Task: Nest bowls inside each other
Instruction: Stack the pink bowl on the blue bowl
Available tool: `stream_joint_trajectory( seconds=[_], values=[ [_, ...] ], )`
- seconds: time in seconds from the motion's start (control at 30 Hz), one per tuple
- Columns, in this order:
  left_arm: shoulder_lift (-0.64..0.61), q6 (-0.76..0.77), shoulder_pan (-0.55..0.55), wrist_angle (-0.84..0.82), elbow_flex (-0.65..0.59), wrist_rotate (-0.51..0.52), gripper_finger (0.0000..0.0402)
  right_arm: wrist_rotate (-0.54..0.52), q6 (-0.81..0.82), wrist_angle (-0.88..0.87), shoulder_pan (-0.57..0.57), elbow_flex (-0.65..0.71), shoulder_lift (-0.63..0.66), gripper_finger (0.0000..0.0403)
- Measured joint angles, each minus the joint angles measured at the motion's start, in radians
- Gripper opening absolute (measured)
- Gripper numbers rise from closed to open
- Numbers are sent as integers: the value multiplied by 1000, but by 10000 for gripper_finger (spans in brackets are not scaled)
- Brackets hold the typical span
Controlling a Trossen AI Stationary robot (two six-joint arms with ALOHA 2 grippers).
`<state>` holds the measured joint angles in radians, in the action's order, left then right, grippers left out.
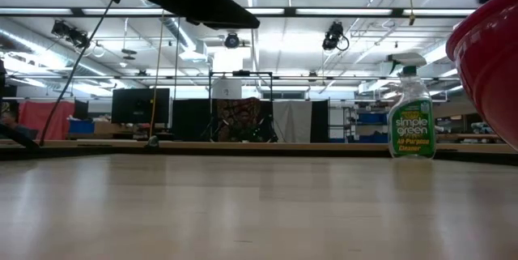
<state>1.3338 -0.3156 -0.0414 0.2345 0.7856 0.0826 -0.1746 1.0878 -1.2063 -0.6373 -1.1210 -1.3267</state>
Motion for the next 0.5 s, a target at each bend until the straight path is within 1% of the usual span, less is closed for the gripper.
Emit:
stream_joint_trajectory(
  seconds=[0.07, 0.1, 0.17, 0.23, 0.3, 0.43, 0.47, 0.5],
  values=[
    [0, -22, 0, 13, 0, 0, 233, -163, -54, 22, -12, 6, 42, 186],
    [0, -30, 0, 22, 0, 0, 233, -222, -79, 44, -12, 14, 71, 180],
    [0, -44, -3, 63, -6, 0, 233, -300, -140, 110, -4, 44, 141, 168],
    [-1, -54, -2, 116, -31, 0, 233, -354, -200, 197, 9, 96, 226, 156],
    [-1, -63, 4, 168, -59, -1, 233, -384, -258, 286, 29, 163, 318, 147],
    [-1, -60, 27, 247, -106, -2, 233, -388, -373, 474, 82, 306, 490, 137],
    [-1, -52, 34, 248, -114, -2, 233, -374, -385, 505, 92, 338, 531, 136],
    [-1, -42, 41, 245, -120, -2, 233, -338, -382, 530, 101, 366, 564, 135]
  ],
)
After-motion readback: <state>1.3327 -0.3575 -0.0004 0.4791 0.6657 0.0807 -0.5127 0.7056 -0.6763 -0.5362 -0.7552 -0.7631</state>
